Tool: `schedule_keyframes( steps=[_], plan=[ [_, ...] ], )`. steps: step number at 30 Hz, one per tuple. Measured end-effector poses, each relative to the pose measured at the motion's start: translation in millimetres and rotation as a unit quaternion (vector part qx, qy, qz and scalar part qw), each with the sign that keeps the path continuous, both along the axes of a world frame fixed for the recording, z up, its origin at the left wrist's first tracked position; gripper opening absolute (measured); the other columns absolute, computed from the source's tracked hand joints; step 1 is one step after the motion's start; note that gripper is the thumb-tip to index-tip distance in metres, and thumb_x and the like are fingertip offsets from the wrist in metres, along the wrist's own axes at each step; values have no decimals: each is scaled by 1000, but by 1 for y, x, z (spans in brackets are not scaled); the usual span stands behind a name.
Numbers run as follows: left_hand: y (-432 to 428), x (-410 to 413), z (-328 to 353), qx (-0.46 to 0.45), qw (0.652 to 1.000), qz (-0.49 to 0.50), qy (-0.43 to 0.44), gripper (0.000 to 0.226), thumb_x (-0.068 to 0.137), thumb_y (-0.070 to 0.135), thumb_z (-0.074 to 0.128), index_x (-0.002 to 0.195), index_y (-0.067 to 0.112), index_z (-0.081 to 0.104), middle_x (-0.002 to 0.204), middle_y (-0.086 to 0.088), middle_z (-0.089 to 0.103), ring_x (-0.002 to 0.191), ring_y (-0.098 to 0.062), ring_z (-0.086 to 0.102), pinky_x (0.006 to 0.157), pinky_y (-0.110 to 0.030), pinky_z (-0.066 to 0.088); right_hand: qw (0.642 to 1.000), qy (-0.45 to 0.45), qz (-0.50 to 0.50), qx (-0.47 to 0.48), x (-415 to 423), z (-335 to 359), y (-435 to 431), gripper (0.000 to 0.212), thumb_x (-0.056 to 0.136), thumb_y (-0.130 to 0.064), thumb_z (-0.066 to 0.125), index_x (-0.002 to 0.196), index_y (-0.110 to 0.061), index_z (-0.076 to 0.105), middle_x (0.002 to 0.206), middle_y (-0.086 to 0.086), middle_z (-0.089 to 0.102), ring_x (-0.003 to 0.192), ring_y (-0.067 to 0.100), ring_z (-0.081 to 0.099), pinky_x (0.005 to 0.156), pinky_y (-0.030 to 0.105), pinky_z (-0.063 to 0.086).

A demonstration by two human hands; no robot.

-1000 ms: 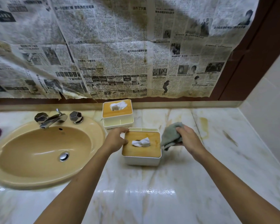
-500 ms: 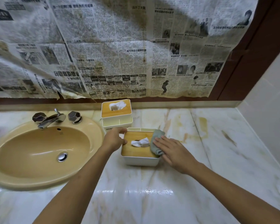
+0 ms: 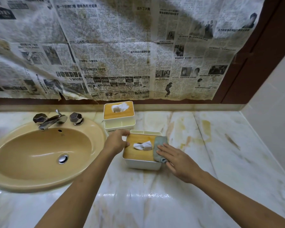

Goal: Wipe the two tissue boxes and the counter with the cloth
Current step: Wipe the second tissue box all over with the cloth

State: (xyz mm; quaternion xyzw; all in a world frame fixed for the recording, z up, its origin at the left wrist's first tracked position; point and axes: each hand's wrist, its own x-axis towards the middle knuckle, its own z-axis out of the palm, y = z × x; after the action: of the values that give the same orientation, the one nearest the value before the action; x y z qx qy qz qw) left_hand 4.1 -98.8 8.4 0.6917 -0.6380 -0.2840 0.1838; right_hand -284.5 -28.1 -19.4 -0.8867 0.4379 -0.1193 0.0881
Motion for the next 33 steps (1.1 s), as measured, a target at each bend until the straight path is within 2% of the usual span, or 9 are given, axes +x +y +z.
schedule_keyframes(
  steps=[6, 10, 15, 19, 22, 26, 28, 30, 33],
  plan=[
    [0, 0, -1, -1, 1000, -7, -13, 54, 77, 13, 79, 127, 25, 64, 127, 8, 65, 111, -18, 61, 93, -31, 47, 993, -17, -95, 69, 17, 9, -44, 48, 101, -20, 43, 148, -18, 39, 159, -2, 28, 150, 18, 16, 118, 36, 23],
    [-1, 0, -4, 1, 1000, -5, 0, 55, 76, 12, 79, 127, 25, 64, 122, 9, 66, 115, -17, 59, 97, -35, 48, 992, -50, -88, 75, 18, 7, -19, 47, 99, -23, 40, 145, -16, 45, 157, -2, 33, 148, 16, 21, 119, 32, 23],
    [3, 3, -10, -5, 1000, 21, 23, 44, 74, 13, 80, 115, 21, 66, 107, 9, 66, 98, -17, 64, 87, -35, 50, 993, -68, -78, 61, 8, 0, 16, 56, 92, -35, 28, 140, -20, 52, 152, -8, 40, 144, 14, 32, 113, 33, 35],
    [4, 2, -9, -4, 999, 18, 25, 42, 76, 13, 78, 116, 21, 65, 105, 10, 66, 86, -16, 65, 79, -30, 47, 990, -41, -120, 68, 19, 10, -18, 47, 99, -24, 39, 146, -21, 44, 157, -6, 32, 147, 16, 24, 115, 32, 29],
    [7, 4, -7, 0, 999, 0, 37, 47, 80, 16, 77, 123, 19, 62, 114, 3, 67, 90, -19, 64, 83, -30, 47, 978, -88, -151, 116, 25, 17, -41, 46, 100, -15, 42, 145, -18, 45, 156, -3, 34, 144, 15, 30, 116, 26, 22],
    [21, 8, 12, 75, 989, -88, 92, 92, 62, 40, 89, 141, 22, 46, 127, 4, 53, 114, -16, 52, 96, -30, 44, 950, -199, -165, 174, 25, 27, -47, 36, 96, -9, 42, 125, -19, 61, 130, -1, 61, 120, 17, 55, 99, 22, 40],
    [25, 8, 17, 105, 984, -142, 5, 118, 53, 39, 94, 151, 21, 30, 138, 3, 41, 127, -19, 41, 105, -34, 39, 935, -239, -174, 194, 24, 35, -43, 29, 96, -8, 46, 108, -25, 66, 110, -7, 65, 104, 12, 58, 86, 15, 41],
    [25, 7, 16, 94, 977, -176, -77, 127, 52, 36, 95, 154, 19, 21, 147, -1, 36, 135, -22, 33, 111, -37, 35, 933, -252, -172, 192, 22, 41, -37, 32, 96, -6, 47, 88, -35, 59, 93, -16, 62, 87, 5, 56, 74, 7, 37],
    [19, 8, 13, 81, 980, -165, -73, 126, 51, 31, 96, 154, 20, 24, 143, 1, 46, 131, -23, 42, 107, -38, 40, 942, -235, -174, 168, 18, 40, -25, 33, 97, -10, 45, 84, -38, 58, 87, -14, 58, 81, 6, 54, 71, 11, 37]
  ],
)
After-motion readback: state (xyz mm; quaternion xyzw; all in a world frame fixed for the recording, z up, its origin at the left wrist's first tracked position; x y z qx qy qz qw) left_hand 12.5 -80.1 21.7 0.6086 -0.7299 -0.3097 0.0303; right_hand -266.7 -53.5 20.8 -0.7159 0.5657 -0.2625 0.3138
